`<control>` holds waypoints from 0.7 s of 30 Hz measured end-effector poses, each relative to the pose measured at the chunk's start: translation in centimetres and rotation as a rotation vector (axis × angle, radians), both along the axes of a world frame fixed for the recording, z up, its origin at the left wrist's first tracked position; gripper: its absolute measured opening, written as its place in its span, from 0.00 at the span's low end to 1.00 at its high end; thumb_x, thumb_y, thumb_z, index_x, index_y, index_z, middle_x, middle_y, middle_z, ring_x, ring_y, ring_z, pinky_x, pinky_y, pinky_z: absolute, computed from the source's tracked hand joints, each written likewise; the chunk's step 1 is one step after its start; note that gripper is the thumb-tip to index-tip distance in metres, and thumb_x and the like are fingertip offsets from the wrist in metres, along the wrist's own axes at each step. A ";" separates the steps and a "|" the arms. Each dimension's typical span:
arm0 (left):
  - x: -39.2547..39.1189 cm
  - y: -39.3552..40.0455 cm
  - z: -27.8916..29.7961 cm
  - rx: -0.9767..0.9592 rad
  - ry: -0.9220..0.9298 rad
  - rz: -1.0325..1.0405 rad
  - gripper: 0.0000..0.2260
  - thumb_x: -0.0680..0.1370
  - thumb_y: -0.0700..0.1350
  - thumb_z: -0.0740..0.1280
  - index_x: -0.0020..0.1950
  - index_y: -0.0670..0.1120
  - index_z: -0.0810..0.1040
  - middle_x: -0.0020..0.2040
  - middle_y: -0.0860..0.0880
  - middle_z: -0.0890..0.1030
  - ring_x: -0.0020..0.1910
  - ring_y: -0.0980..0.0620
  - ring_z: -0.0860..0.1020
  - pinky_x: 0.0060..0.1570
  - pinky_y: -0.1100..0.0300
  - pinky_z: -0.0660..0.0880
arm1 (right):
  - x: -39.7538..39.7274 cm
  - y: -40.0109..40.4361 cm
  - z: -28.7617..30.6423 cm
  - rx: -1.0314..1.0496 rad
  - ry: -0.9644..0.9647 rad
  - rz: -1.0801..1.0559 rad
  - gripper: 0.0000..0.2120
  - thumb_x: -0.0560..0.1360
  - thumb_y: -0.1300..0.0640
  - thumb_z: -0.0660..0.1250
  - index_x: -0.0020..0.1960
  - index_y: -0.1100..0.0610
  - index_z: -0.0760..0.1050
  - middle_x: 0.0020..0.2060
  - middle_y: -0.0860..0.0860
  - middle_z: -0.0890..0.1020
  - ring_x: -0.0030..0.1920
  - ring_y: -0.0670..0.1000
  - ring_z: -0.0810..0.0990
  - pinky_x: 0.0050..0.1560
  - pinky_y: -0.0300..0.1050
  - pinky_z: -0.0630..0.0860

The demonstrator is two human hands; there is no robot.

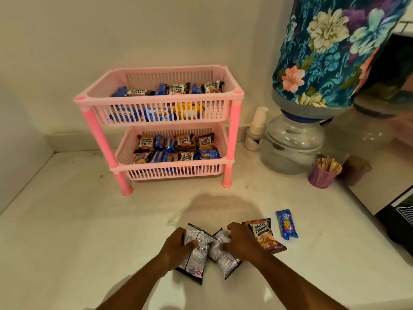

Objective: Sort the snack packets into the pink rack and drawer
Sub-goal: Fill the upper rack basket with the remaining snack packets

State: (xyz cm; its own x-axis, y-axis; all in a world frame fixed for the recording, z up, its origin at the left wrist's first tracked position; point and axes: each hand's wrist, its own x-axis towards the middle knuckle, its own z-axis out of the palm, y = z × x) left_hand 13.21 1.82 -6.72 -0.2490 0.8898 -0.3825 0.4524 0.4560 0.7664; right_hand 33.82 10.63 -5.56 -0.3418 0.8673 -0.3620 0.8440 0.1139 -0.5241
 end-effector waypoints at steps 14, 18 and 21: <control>-3.4 2.1 2.7 0.087 -0.261 -0.021 0.12 0.79 0.49 0.68 0.58 0.52 0.67 0.55 0.50 0.80 0.52 0.54 0.80 0.41 0.63 0.77 | -1.3 3.0 1.7 -0.303 0.073 -0.098 0.15 0.67 0.59 0.79 0.38 0.55 0.71 0.33 0.50 0.75 0.30 0.46 0.73 0.28 0.37 0.67; -3.4 2.5 2.8 0.163 -0.357 0.042 0.18 0.76 0.41 0.72 0.60 0.53 0.69 0.53 0.49 0.83 0.50 0.53 0.84 0.46 0.58 0.82 | -0.5 2.8 2.5 -0.340 0.200 -0.125 0.15 0.68 0.61 0.77 0.52 0.53 0.76 0.46 0.53 0.82 0.39 0.50 0.80 0.31 0.41 0.75; -3.4 3.1 3.0 0.192 -0.361 0.076 0.19 0.73 0.38 0.74 0.60 0.50 0.74 0.51 0.49 0.85 0.50 0.53 0.85 0.48 0.56 0.82 | 0.2 2.6 3.9 -0.296 0.251 -0.078 0.18 0.69 0.58 0.76 0.57 0.51 0.75 0.51 0.51 0.83 0.50 0.50 0.82 0.51 0.48 0.82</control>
State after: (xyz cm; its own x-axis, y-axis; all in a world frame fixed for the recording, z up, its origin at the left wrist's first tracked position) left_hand 9.78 4.94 -3.74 -0.1965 0.9378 -0.2861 0.1096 0.3110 0.9441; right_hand 34.03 13.27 -1.68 -0.3890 0.7649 -0.5134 0.6855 -0.1320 -0.7160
